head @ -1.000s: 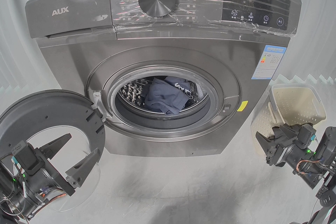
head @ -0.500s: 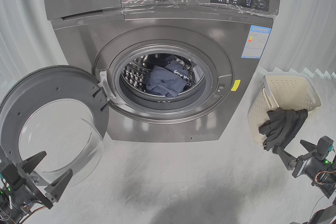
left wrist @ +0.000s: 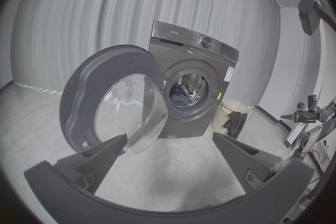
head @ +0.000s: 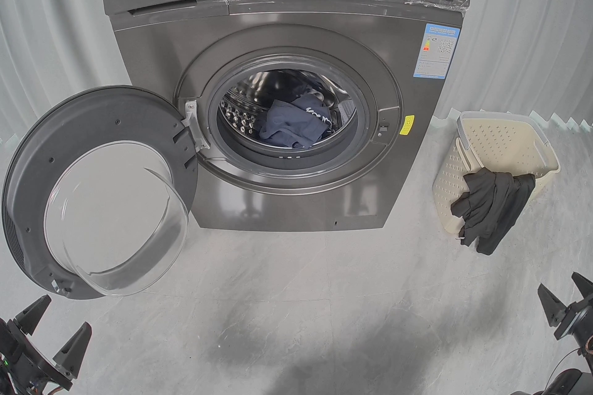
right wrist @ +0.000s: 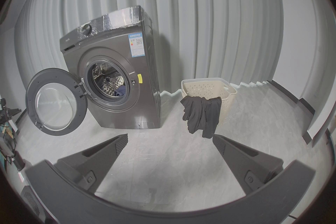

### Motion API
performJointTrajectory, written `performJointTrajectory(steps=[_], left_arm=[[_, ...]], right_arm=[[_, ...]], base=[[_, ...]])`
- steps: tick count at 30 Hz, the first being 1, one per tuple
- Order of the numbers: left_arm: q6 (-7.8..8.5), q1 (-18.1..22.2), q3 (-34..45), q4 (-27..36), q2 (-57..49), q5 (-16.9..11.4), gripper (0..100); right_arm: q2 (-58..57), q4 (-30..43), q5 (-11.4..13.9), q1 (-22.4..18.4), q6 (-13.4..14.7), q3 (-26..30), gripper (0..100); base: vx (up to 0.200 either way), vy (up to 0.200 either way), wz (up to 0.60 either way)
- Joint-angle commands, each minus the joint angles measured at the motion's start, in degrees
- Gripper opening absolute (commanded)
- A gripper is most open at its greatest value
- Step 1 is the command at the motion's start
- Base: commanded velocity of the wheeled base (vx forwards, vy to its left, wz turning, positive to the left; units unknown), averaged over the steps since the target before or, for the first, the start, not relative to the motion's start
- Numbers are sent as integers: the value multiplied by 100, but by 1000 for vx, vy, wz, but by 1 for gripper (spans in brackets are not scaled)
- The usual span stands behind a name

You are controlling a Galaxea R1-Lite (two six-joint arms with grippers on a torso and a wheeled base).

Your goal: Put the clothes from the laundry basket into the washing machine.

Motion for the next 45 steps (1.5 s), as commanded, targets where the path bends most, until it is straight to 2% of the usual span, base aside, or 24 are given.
performJointTrajectory(steps=[1, 2, 3, 4, 5, 7, 10, 12, 13, 14, 15, 16, 17, 20, 25, 30, 37, 45], left_arm=[[-15, 918, 99, 935, -1327, -422, 100], [-6, 961, 99, 979, -1371, -457, 100], [37, 1190, 99, 1252, -1687, -695, 100], [37, 1190, 99, 1252, -1687, -695, 100], [134, 1260, 99, 1454, -1740, -809, 100], [161, 1304, 99, 1480, -1731, -791, 100], [204, 1331, 99, 1524, -1731, -765, 100], [301, 1656, 99, 1533, -1784, -712, 100], [398, 1963, 99, 1542, -1854, -730, 100], [503, 2078, 99, 1550, -1924, -756, 100], [503, 2078, 99, 1550, -1924, -756, 100], [776, 2078, 99, 1577, -1942, -747, 100], [872, 2043, 99, 1630, -2012, -738, 100], [776, 1911, 46, 2025, -2241, -756, 100], [820, 1920, 81, 1902, -2241, -747, 100], [793, 1920, 90, 1876, -2241, -712, 100], [732, 1911, 90, 1876, -2241, -686, 100], [749, 1911, 90, 1884, -2241, -624, 100]], right_arm=[[-2148, 1188, 526, -756, -161, 81, 100], [-2201, 1250, 562, -791, -170, 90, 100], [-2561, 1628, 790, -940, -293, 90, 100], [-2561, 1628, 790, -940, -293, 90, 100], [-2983, 2023, 1142, -1046, -478, 72, 100], [-3054, 2076, 1467, -1081, -399, 55, 100], [-3010, 1979, 1555, -1090, -293, 90, 100], [-3010, 2085, 1484, -1195, -407, 90, 100], [-3185, 2305, 1520, -1635, -627, 64, 100], [-3352, 2401, 1599, -1863, -697, 64, 100], [-3352, 2401, 1599, -1863, -697, 64, 100], [-3511, 2401, 1748, -1714, -750, 64, 100], [-3519, 2375, 1818, -1626, -750, 81, 100], [-3519, 2313, 1854, -1643, -627, 90, 100], [-3511, 2313, 1827, -1643, -680, 90, 100], [-3502, 2340, 1651, -1670, -636, 90, 100], [-3519, 2313, 1660, -1643, -645, 90, 100], [-3519, 2313, 1687, -1643, -697, 90, 100]], base=[[0, 0, 0], [0, 0, 0], [0, 0, 0], [0, 0, 0], [0, 0, 0], [0, 0, 0], [0, 0, 0], [0, 0, 0], [0, 0, 0], [0, 0, 0], [0, 0, 0], [0, 0, 0], [0, 0, 0], [0, 0, 0], [0, 0, 0], [0, -200, 0], [0, -200, 0], [0, -200, 0]])
